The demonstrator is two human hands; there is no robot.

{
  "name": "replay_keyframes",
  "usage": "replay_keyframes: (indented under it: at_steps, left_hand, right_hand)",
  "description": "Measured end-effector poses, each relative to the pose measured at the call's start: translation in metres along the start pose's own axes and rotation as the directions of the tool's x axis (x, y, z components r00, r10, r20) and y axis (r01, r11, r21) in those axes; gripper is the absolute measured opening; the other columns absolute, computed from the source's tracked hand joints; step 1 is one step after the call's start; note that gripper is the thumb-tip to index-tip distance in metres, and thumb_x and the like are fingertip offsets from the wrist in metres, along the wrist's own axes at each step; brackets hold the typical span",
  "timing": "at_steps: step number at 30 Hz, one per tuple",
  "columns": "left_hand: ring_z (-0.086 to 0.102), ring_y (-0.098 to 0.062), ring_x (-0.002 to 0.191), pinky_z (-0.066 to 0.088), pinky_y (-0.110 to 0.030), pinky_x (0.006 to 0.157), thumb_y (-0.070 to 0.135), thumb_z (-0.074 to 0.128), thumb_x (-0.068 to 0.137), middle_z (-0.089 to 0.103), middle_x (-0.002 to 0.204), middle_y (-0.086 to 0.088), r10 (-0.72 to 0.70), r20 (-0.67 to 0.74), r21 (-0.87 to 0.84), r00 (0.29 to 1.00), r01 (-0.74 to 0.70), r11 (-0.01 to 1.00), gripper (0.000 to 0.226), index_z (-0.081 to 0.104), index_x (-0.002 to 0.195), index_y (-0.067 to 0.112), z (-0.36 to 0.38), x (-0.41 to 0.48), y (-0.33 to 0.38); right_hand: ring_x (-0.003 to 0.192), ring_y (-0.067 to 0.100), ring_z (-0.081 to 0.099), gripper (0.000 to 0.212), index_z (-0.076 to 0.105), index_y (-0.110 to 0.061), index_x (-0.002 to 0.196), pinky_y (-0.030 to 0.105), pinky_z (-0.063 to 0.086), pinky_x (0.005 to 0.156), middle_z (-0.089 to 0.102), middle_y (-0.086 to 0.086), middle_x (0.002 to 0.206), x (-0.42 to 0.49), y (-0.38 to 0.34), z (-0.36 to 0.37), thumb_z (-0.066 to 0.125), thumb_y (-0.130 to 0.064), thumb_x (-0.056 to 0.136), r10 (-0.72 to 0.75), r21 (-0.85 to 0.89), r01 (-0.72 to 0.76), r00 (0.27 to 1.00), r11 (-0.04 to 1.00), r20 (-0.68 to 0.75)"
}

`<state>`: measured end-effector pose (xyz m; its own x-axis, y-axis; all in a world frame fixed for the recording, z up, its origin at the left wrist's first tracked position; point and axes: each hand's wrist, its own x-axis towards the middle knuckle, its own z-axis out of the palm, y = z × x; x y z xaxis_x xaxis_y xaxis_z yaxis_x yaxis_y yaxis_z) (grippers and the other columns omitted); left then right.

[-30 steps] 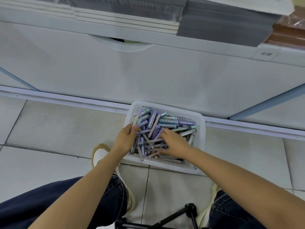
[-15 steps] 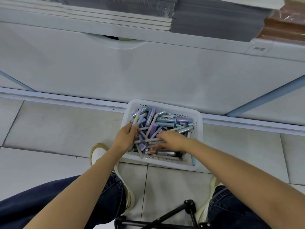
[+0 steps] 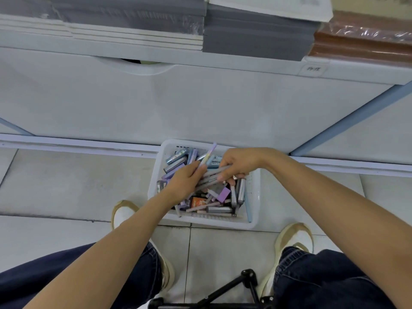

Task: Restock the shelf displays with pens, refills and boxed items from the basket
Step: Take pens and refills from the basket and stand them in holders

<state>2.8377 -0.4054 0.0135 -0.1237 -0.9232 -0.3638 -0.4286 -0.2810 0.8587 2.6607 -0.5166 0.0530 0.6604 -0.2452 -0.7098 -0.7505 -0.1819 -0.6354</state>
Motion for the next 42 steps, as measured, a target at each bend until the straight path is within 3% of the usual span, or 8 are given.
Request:
replay_keyframes:
  at_steps: [9,16,22,26,29,35,39,42]
  left_hand:
    - [0.037,-0.008,0.044,0.033,-0.018,0.041,0.029,0.047,0.101,0.045,0.059,0.004,0.043,0.27,-0.236,0.962,0.022,0.971,0.022,0.049,0.087,0.013,0.008,-0.01,0.008]
    - [0.033,-0.008,0.044,0.03,-0.017,0.043,0.024,0.049,0.101,0.043,0.059,-0.002,0.047,0.225,-0.194,0.973,-0.003,0.981,0.025,0.048,0.082,0.008,-0.018,-0.009,0.026]
    - [0.021,-0.008,0.042,0.022,-0.017,0.037,0.041,0.053,0.094,0.026,0.056,0.003,-0.021,-0.054,-0.392,0.998,-0.002,0.92,0.034,0.053,0.08,0.01,-0.051,-0.022,0.055]
    - [0.021,-0.009,0.039,0.022,-0.017,0.036,0.038,0.066,0.082,0.029,0.049,0.006,0.035,-0.292,-0.51,0.956,-0.187,0.84,0.036,0.045,0.072,0.01,-0.051,-0.036,0.099]
    - [0.027,-0.008,0.039,0.026,-0.018,0.036,0.029,0.071,0.082,0.036,0.047,0.006,0.095,-0.404,-0.529,0.91,-0.317,0.787,0.017,0.065,0.085,0.013,-0.048,-0.046,0.143]
    - [0.03,-0.006,0.036,0.028,-0.018,0.035,0.02,0.066,0.09,0.044,0.043,0.009,0.261,-0.501,-0.501,0.825,-0.522,0.69,0.01,0.065,0.086,0.012,-0.066,-0.07,0.22]
    - [0.029,-0.007,0.037,0.029,-0.018,0.036,0.023,0.07,0.087,0.04,0.045,0.007,0.358,-0.48,-0.412,0.801,-0.566,0.714,0.016,0.061,0.078,0.012,-0.094,-0.087,0.268]
    - [0.027,-0.008,0.038,0.027,-0.018,0.037,0.019,0.072,0.085,0.038,0.046,0.008,0.454,-0.419,-0.312,0.786,-0.594,0.742,0.017,0.061,0.072,0.016,-0.105,-0.099,0.308]
  right_hand:
    - [0.048,0.003,0.049,0.026,0.07,-0.004,0.094,0.017,0.037,0.048,0.072,-0.005,0.069,-0.01,0.003,-0.002,0.07,-0.03,0.088,0.063,0.115,-0.061,0.998,0.991,-0.007]
    - [0.069,0.01,0.065,0.022,0.071,-0.002,0.101,0.02,0.05,0.063,0.072,0.009,0.086,-0.034,0.002,-0.022,0.063,-0.02,0.094,-0.014,0.29,0.088,0.968,0.953,-0.249]
    - [0.075,0.015,0.067,0.022,0.059,-0.001,0.108,0.022,0.052,0.067,0.074,0.011,0.096,-0.089,-0.02,-0.058,0.054,-0.021,0.099,-0.09,0.32,0.212,0.929,0.923,-0.358]
    - [0.097,0.027,0.07,0.017,0.045,-0.008,0.107,0.033,0.055,0.086,0.072,0.015,0.109,-0.117,-0.051,-0.052,0.047,-0.024,0.101,-0.212,0.343,0.309,0.932,0.887,-0.293]
    - [0.107,0.026,0.067,0.028,0.044,0.0,0.113,0.036,0.052,0.097,0.071,0.013,0.114,-0.134,-0.085,-0.046,0.047,-0.025,0.102,-0.29,0.294,0.393,0.896,0.871,-0.336]
    - [0.102,0.028,0.066,0.029,0.059,0.005,0.112,0.04,0.051,0.092,0.07,0.017,0.107,-0.181,-0.151,-0.042,0.056,-0.019,0.097,-0.354,0.096,0.498,0.726,0.862,-0.589]
    - [0.081,0.016,0.067,0.029,0.059,-0.008,0.116,0.032,0.054,0.073,0.072,0.004,0.098,-0.229,-0.188,-0.053,0.059,-0.028,0.095,-0.371,-0.013,0.654,0.412,0.757,-0.832]
    - [0.069,0.011,0.063,0.016,0.062,-0.015,0.109,0.025,0.052,0.063,0.068,0.002,0.086,-0.26,-0.213,-0.063,0.062,-0.014,0.093,-0.419,-0.141,0.751,0.194,0.646,-0.887]
